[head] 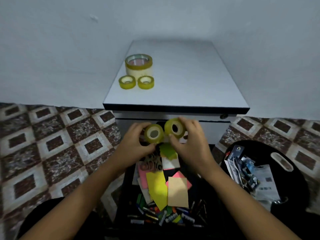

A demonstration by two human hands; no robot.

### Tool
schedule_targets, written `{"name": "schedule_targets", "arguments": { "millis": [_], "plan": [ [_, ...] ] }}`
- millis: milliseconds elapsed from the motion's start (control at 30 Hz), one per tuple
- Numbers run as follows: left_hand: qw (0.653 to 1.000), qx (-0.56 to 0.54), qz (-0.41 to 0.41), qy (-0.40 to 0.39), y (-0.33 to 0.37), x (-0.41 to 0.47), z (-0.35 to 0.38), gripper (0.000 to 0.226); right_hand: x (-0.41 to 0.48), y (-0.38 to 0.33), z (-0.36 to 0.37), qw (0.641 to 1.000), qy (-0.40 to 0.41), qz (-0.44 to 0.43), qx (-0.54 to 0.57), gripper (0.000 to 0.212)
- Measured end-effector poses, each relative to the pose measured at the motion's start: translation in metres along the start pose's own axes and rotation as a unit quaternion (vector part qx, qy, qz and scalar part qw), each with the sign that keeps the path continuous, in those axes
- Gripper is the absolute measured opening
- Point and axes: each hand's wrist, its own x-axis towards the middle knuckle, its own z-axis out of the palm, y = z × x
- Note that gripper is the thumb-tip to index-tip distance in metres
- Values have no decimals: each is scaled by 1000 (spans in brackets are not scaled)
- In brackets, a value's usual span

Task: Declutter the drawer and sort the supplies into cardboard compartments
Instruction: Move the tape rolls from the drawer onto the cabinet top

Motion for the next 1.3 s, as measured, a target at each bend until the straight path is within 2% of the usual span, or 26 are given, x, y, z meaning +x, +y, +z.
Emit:
{"name": "schedule_targets", "arguments": {
  "millis": [100, 200, 333, 467, 700, 967, 1167, 1300],
  "plan": [
    [999, 21, -8, 44, 10, 14, -25, 61, 30, -22, -4, 999, 16, -35, -7, 57],
    [995, 42, -4, 86, 19, 36, -50, 61, 66, -42, -4, 999, 3, -29, -18, 61],
    [989, 33, -41, 138, 30, 75, -78, 54, 116, -57, 8, 998, -14, -37, -51, 62],
    [983, 58, -89, 150, 19, 111, -92, 71, 147, -62, 18, 995, -28, -29, -92, 62],
    [982, 42, -120, 140, 9, 137, -93, 70, 176, -56, 35, 990, -49, -48, -125, 56],
    [981, 32, -116, 150, 5, 138, -89, 67, 182, -49, 46, 994, -28, -46, -93, 59],
    [982, 45, -113, 147, 10, 131, -90, 75, 166, -50, 38, 998, -2, -36, -54, 61],
    [980, 36, -29, 192, 22, 97, -78, 64, 133, -45, 24, 998, 12, -51, -34, 61]
  ]
}}
